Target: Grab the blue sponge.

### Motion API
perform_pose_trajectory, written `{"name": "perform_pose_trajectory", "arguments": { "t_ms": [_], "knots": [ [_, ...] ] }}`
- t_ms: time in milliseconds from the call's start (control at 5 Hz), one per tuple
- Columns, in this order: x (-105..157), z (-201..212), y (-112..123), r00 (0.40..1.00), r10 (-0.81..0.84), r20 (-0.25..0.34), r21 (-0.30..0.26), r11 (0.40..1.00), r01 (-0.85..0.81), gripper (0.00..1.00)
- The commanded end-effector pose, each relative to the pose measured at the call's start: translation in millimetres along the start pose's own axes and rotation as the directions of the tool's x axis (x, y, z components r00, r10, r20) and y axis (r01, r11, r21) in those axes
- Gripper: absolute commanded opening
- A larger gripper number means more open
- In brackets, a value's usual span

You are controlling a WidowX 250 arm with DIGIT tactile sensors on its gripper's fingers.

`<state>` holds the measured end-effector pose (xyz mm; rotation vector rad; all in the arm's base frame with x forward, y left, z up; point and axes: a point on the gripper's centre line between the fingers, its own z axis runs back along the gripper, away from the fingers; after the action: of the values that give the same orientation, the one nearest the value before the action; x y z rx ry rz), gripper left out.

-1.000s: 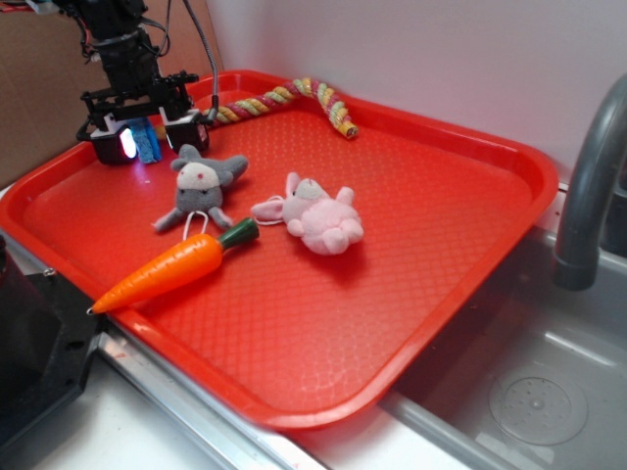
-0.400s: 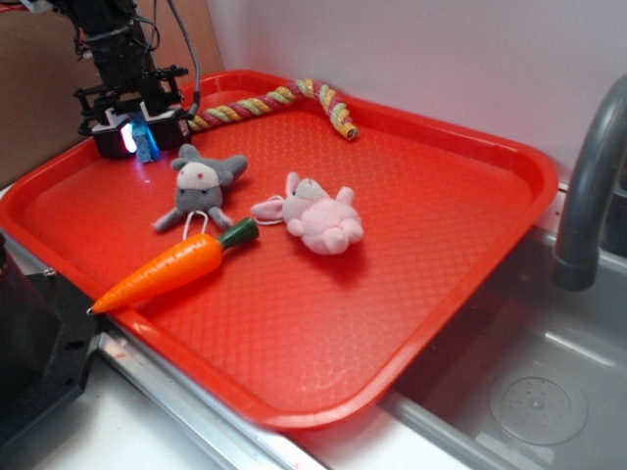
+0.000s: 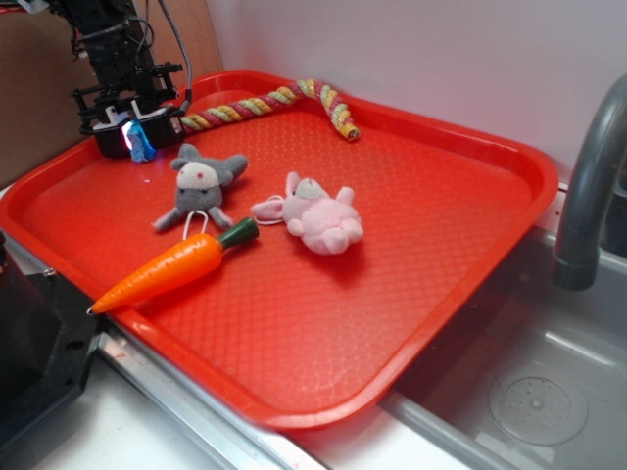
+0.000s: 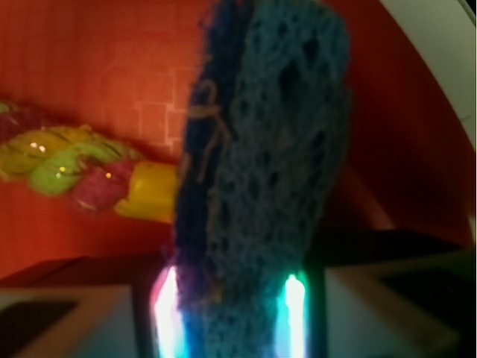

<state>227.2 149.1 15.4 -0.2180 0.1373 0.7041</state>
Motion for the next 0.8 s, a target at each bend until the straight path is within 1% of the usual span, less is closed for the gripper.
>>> {"name": "perform_pose_trajectory", "arguments": {
  "t_ms": [0, 200, 400, 600],
  "knots": [
    [-1.4, 8.4, 0.9, 0.999, -0.010, 0.032, 0.020, 1.000, 0.009, 0.00],
    [-27.3, 19.5, -5.3, 0.997, -0.079, 0.015, 0.102, 0.992, 0.077, 0.00],
    [-85.9, 52.5, -34.3, 0.961, -0.275, 0.031, 0.276, 0.926, 0.256, 0.00],
    [-128.7, 87.5, -73.1, 0.915, -0.398, 0.068, 0.270, 0.890, 0.367, 0.00]
  ]
}}
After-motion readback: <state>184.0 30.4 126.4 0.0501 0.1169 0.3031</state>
